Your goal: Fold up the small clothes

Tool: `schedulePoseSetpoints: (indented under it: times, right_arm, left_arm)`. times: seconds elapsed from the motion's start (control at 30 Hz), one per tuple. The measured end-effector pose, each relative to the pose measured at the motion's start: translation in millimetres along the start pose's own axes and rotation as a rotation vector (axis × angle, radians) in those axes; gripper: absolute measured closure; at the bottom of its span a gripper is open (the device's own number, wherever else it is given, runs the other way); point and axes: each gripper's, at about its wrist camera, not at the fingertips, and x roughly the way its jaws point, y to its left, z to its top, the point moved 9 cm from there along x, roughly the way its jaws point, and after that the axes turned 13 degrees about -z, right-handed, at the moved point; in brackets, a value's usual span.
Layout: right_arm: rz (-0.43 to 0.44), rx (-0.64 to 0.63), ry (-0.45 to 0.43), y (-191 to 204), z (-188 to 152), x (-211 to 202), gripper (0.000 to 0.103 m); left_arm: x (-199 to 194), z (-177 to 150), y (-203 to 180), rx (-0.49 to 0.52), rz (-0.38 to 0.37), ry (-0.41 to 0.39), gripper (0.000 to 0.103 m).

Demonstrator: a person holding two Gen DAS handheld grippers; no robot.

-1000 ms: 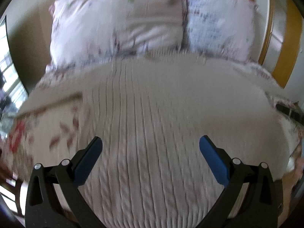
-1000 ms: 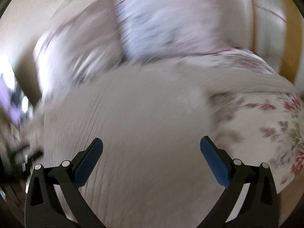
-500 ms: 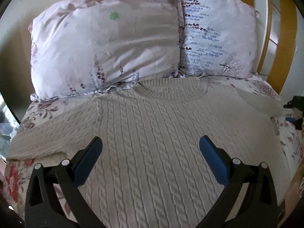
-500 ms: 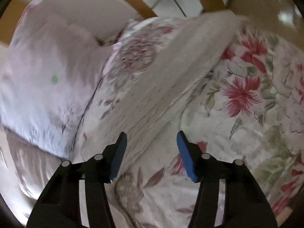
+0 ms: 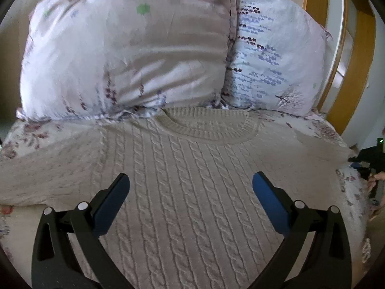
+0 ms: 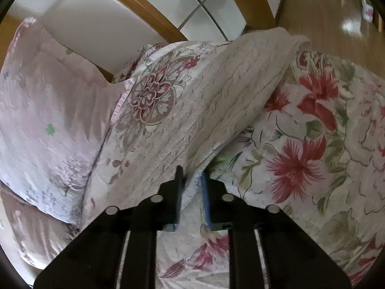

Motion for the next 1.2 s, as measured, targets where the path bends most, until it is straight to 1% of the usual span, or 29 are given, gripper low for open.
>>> schedulePoseSetpoints:
  times: [0.1, 0.13, 0.2, 0.23, 0.3, 0.33, 0.4, 0.43, 0.5, 0.57, 0.63, 0.67, 0.7, 0.73, 0.8, 0.83, 0.87, 0.9, 0.93, 1.0, 1.07, 1.17, 1.2]
  right_arm:
    - [-0.022, -0.056, -0.049, 8.2, 1.6, -5.4, 0.093]
    - [-0.029, -0.081, -0.074, 13.9, 3.0, -8.9, 0.093]
    - [-0.033, -0.156, -0.153, 33.4, 5.4, -24.9, 0.094]
    - [-0.022, -0.197, -0.191, 46.8, 4.9, -35.3, 0.094]
    - [0.018, -0.274, -0.247, 75.5, -0.7, -54.3, 0.094]
    - [0.058, -0.328, -0.275, 95.3, -8.8, -67.0, 0.094]
    - [0.126, -0.418, -0.304, 127.2, -29.6, -86.3, 0.094]
    - [0.178, -0.483, -0.311, 148.3, -48.0, -97.0, 0.094]
    - [0.275, -0.614, -0.290, 184.0, -93.3, -109.1, 0.094]
    - [0.323, -0.751, -0.224, 209.2, -146.9, -103.4, 0.094]
    - [0.327, -0.856, -0.137, 220.4, -194.0, -85.3, 0.094]
    - [0.312, -0.902, -0.077, 221.9, -218.8, -69.6, 0.094]
    - [0.295, -0.926, -0.027, 221.0, -235.1, -55.8, 0.094]
    - [0.278, -0.929, 0.007, 219.6, -244.0, -44.9, 0.093]
    - [0.273, -0.897, 0.068, 213.9, -246.8, -35.2, 0.090]
    - [0.282, -0.870, 0.090, 213.8, -246.5, -35.1, 0.078]
    - [0.309, -0.819, 0.131, 211.1, -241.7, -35.9, 0.067]
    - [0.329, -0.774, 0.154, 207.1, -237.9, -39.5, 0.046]
    - [0.349, -0.729, 0.167, 205.1, -234.6, -42.8, 0.038]
    - [0.366, -0.621, 0.171, 201.8, -218.5, -45.3, 0.037]
    - [0.377, -0.494, 0.205, 191.5, -201.7, -41.6, 0.037]
    - [0.342, -0.317, 0.226, 167.9, -175.9, -31.6, 0.039]
    - [0.332, -0.284, 0.216, 163.8, -168.2, -31.2, 0.047]
  left_arm:
    - [8.4, -2.3, 4.9, -0.057, -0.062, 0.020, 0.002]
    - [11.2, -4.0, 7.4, -0.088, -0.094, 0.025, 0.002]
    - [14.6, -6.2, 10.7, -0.131, -0.130, 0.026, 0.002]
    - [16.0, -7.0, 13.9, -0.152, -0.145, 0.023, 0.002]
    - [16.8, -7.3, 17.9, -0.171, -0.158, 0.015, 0.002]
    - [17.1, -6.9, 20.3, -0.178, -0.161, 0.009, 0.002]
    - [17.6, -6.1, 23.8, -0.187, -0.161, 0.000, 0.002]
    - [17.9, -6.1, 25.9, -0.195, -0.165, -0.005, 0.002]
    - [19.1, -6.4, 29.2, -0.209, -0.173, -0.013, 0.002]
    - [21.0, -8.3, 31.4, -0.227, -0.192, -0.017, 0.002]
    - [23.5, -10.3, 32.3, -0.242, -0.210, -0.015, 0.002]
    - [24.4, -10.8, 32.7, -0.247, -0.217, -0.014, 0.002]
    - [25.2, -11.2, 33.1, -0.253, -0.224, -0.012, 0.002]
    - [26.1, -11.6, 33.2, -0.254, -0.226, -0.011, 0.002]
    - [26.6, -12.1, 33.7, -0.263, -0.234, -0.013, 0.002]
    - [26.7, -12.6, 34.3, -0.268, -0.238, -0.013, 0.002]
    - [27.0, -12.9, 34.8, -0.274, -0.243, -0.012, 0.002]
    - [27.6, -13.4, 35.7, -0.282, -0.249, -0.010, 0.002]
    - [28.2, -13.7, 36.2, -0.287, -0.252, -0.009, 0.002]
    - [29.0, -14.7, 37.3, -0.299, -0.259, -0.007, 0.002]
    - [29.2, -14.3, 38.0, -0.311, -0.268, -0.010, 0.002]
    - [28.6, -15.1, 39.5, -0.326, -0.281, -0.013, 0.002]
    - [28.4, -15.0, 39.9, -0.330, -0.285, -0.014, 0.002]
